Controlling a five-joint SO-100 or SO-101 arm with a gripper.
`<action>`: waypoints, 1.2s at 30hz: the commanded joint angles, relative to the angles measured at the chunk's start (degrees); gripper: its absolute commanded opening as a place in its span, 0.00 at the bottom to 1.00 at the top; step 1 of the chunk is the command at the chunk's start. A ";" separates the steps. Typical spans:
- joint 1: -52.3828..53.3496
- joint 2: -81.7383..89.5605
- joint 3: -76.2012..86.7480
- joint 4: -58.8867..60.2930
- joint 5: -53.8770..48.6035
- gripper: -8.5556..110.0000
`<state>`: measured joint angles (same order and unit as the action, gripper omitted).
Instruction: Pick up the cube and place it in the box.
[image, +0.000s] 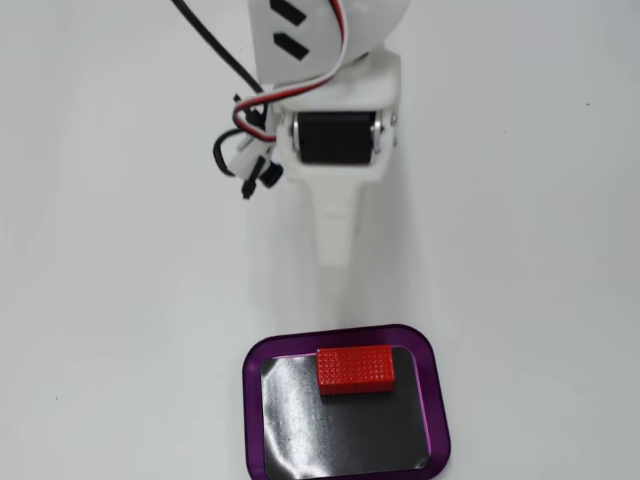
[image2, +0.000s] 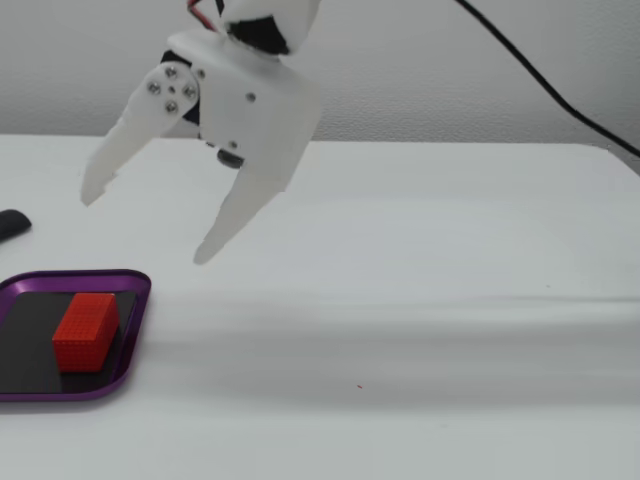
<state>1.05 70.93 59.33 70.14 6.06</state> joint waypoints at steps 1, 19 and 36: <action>-0.26 1.32 -9.49 12.66 0.62 0.31; 0.53 48.60 32.70 15.38 -3.43 0.31; 8.79 119.09 104.50 -4.13 -2.99 0.31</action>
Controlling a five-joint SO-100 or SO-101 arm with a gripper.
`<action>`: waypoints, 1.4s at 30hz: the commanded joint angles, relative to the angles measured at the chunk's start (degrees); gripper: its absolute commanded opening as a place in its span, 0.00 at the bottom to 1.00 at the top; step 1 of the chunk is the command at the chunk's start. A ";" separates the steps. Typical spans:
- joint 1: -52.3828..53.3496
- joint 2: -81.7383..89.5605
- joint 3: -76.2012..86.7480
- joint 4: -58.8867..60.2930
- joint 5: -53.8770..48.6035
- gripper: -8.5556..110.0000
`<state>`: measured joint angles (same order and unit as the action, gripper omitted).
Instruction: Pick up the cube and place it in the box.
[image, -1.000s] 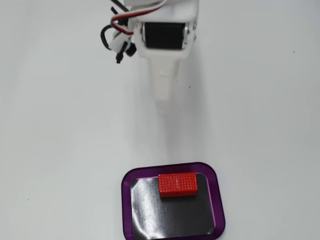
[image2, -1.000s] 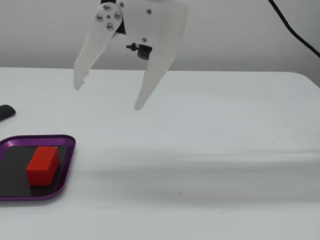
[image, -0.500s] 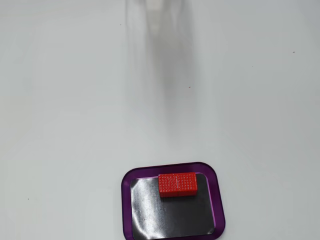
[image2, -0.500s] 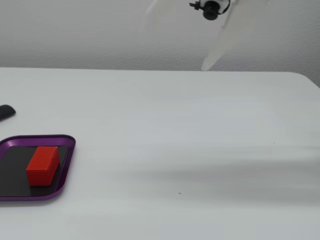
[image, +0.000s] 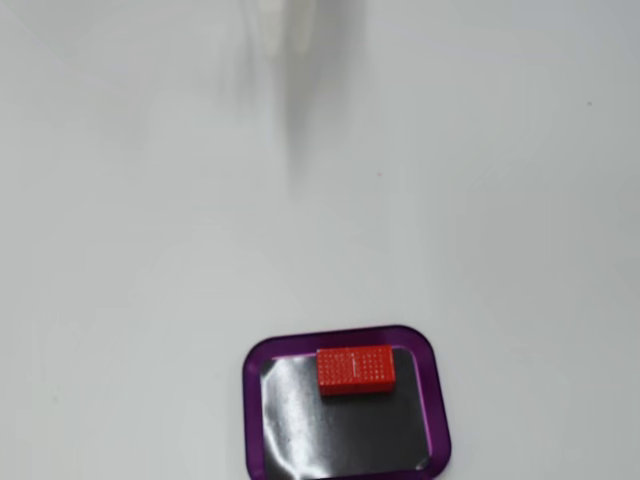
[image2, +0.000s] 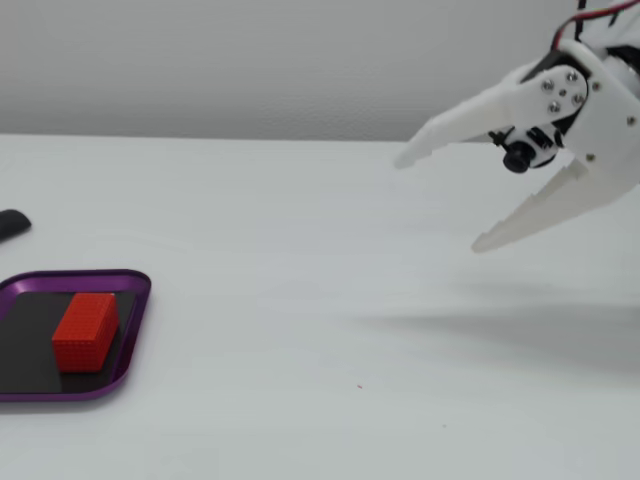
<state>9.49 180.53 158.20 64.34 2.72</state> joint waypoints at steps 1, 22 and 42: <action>-0.18 12.66 7.56 3.25 0.35 0.31; 0.26 15.38 16.35 6.59 0.35 0.24; 0.26 15.38 16.70 5.89 -0.35 0.07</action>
